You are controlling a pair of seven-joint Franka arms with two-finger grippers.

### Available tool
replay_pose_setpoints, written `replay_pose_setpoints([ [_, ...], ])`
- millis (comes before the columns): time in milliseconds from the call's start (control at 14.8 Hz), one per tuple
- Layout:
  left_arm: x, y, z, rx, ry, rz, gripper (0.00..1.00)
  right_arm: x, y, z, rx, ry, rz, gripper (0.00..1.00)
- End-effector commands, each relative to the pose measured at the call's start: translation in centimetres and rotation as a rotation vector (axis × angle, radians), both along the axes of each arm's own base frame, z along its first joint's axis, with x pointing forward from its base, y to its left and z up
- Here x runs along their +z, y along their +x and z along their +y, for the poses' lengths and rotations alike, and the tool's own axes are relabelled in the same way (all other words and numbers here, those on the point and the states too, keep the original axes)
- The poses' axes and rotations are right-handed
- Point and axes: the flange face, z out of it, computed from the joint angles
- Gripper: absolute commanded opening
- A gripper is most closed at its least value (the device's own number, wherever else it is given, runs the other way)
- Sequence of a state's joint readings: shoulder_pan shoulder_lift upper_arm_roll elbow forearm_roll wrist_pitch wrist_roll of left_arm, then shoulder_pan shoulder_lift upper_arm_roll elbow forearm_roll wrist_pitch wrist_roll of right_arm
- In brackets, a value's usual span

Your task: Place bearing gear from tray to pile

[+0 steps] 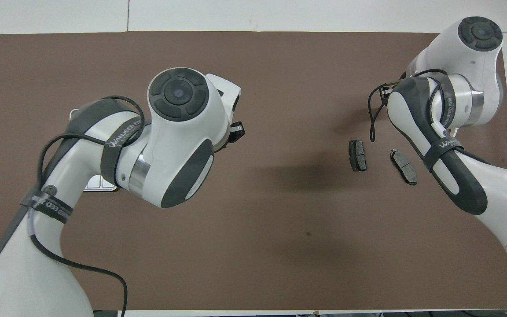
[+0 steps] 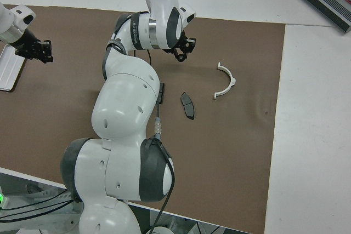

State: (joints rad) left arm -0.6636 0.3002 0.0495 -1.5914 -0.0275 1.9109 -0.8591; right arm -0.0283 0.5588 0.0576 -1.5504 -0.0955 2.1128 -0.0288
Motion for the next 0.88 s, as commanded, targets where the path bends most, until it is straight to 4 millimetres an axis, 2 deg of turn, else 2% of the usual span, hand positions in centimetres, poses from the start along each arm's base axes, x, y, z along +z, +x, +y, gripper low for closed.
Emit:
replay_pose_setpoints([
  [0, -4.7, 0.2, -2.7, 0.024, -0.008, -0.001, 0.0, -2.2, -0.8, -1.7, 0.053, -0.002, -0.029, 0.0],
  [68, -7.5, 0.7, -3.4, 0.027, -0.01, -0.015, 0.0, -2.8, -0.8, -2.1, 0.057, -0.001, -0.035, 0.0],
  [203, -10.6, 0.4, -2.8, 0.029, -0.006, -0.024, 0.0, -3.1, -0.8, -2.1, 0.057, 0.0, -0.033, 0.0],
  [338, -12.9, -0.2, -2.3, 0.022, 0.004, -0.031, 0.0, -3.2, -0.8, -2.1, 0.059, 0.0, -0.033, 0.0],
  [541, -14.5, -0.7, -1.8, 0.012, 0.009, -0.043, 0.0, -3.3, -0.8, -2.2, 0.056, 0.0, -0.03, 0.0],
  [609, -14.7, -0.8, -1.8, 0.012, 0.009, -0.043, 0.0, -3.3, -0.8, -2.2, 0.054, 0.001, -0.03, 0.47],
  [676, -14.9, -0.8, -1.7, 0.014, 0.011, -0.041, 0.0, -3.0, -0.8, -2.2, 0.056, 0.0, -0.032, 0.99],
  [812, -15.7, -1.4, -1.8, 0.007, 0.006, -0.047, 0.0, -1.6, -0.9, -1.4, 0.065, -0.004, -0.026, 1.0],
])
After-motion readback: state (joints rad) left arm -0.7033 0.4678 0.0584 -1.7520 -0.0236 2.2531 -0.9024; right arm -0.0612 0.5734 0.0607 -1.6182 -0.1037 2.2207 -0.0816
